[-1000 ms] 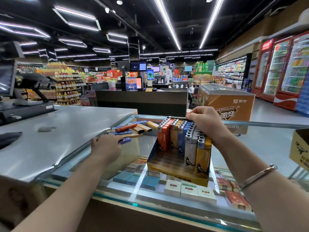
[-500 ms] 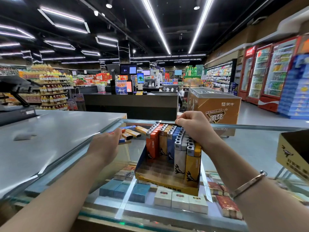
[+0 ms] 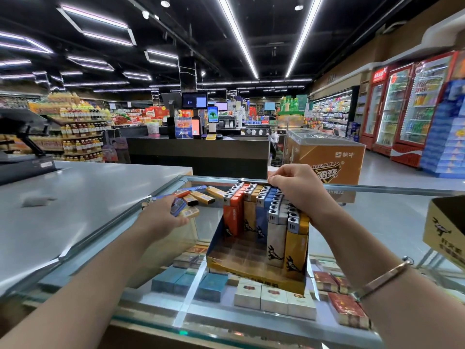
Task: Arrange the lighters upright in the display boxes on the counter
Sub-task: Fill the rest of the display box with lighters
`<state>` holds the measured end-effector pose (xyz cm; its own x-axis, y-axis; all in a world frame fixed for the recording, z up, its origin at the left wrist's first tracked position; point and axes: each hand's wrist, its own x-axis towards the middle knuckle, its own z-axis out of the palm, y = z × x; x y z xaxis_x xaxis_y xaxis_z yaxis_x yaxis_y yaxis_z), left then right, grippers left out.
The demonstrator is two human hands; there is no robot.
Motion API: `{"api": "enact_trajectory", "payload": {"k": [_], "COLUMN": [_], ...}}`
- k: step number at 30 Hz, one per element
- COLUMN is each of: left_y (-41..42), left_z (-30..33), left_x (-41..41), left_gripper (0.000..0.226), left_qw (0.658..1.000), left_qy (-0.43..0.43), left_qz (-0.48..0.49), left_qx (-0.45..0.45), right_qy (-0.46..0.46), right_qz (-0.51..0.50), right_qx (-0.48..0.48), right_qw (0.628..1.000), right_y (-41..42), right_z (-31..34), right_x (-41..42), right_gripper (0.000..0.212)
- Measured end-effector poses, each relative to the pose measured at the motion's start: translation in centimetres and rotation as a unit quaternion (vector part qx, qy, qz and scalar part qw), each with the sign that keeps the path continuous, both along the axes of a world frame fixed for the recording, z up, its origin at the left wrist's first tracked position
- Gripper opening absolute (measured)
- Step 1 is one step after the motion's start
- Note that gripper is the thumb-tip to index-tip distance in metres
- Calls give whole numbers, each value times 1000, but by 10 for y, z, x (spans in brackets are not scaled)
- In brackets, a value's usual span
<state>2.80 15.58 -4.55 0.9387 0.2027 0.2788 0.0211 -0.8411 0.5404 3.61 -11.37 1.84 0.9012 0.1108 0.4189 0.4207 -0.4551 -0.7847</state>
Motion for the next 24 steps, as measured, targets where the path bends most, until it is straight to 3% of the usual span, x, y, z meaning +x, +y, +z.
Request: {"api": "enact_trajectory", "payload": {"k": [5,9,12,15,18,24], "left_y": [-1,-4,-3,0,-1,2], "left_z": [6,4,2,0,3,8], "left_x": [-3,-5,-2,4,15,38], "left_gripper": [27,13,13,20,27,28], "left_qw": [995,998,987,973,958,947], "left_qy": [15,-56,-157,-194,-199,-132], "left_qz": [-21,-18,21,53,92,204], "left_qx": [-93,-14,30,111,187,210], "right_qy": [-8,-7,-7,-8,-19,-17], "right_qz": [-2,1,5,5,-1,8], "right_qx": [-2,-4,-6,-8,-15,-27], "right_qw": [1000,1000,1000,1000,1000,999], "right_y": [0,0,0,0,0,-1], "right_z": [0,0,0,0,-1,-4], "right_x": [-1,-1,-1,-2,-1,6], "right_gripper": [14,14,14,15,18,13]}}
